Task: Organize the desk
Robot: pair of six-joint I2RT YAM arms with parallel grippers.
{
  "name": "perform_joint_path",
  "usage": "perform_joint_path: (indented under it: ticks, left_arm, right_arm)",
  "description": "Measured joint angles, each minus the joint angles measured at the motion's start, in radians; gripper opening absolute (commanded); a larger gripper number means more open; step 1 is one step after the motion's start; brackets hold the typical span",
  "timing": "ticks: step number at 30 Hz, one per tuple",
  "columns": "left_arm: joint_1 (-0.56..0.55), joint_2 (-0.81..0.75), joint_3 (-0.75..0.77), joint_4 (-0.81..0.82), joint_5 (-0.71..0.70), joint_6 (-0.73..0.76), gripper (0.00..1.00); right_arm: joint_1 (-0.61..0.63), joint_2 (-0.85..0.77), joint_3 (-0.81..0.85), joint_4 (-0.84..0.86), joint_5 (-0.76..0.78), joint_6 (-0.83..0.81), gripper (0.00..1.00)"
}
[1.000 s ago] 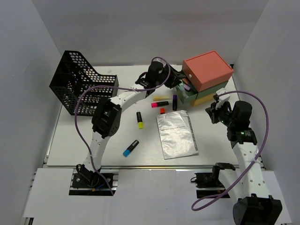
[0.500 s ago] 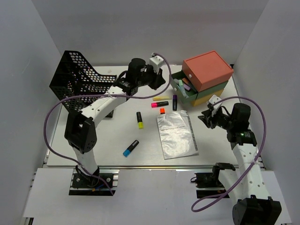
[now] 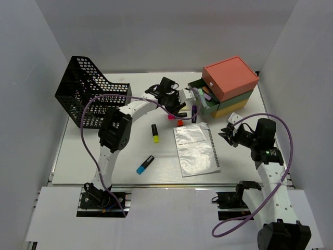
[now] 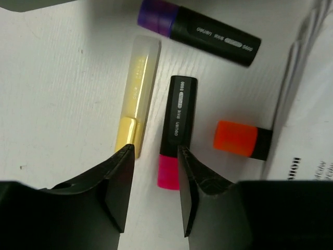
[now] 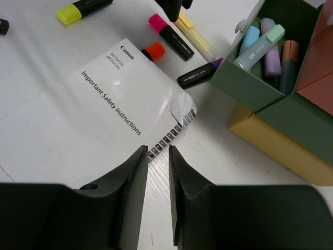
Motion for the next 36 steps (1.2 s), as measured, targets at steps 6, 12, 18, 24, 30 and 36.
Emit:
perform_joint_path:
  ticks: [6,12,18,24,30,36]
  left_arm:
    - [0.003,0.056,0.043,0.017,-0.033,0.046,0.54]
    - [0.004,0.065,0.056,0.046,-0.035,0.066,0.56]
    - [0.004,0.099,0.065,0.050,-0.006,0.087,0.59]
    - [0.004,0.123,0.066,0.059,-0.003,0.101,0.61]
    - [0.004,0.142,0.082,0.074,-0.006,0.105,0.62]
    - [0.008,0.171,0.090,0.083,-0.005,0.109,0.63]
  right_arm:
    - [0.000,-0.001,0.000,0.000,0.000,-0.005,0.33]
    - [0.000,-0.007,0.000,0.000,0.001,-0.005,0.35]
    - [0.000,-0.007,0.000,0.000,0.002,-0.005,0.35]
    - [0.000,-0.007,0.000,0.000,0.002,-0.005,0.35]
    - [0.000,-0.007,0.000,0.000,0.002,-0.005,0.34]
    - [0.000,-0.016,0.000,0.000,0.002,-0.005,0.33]
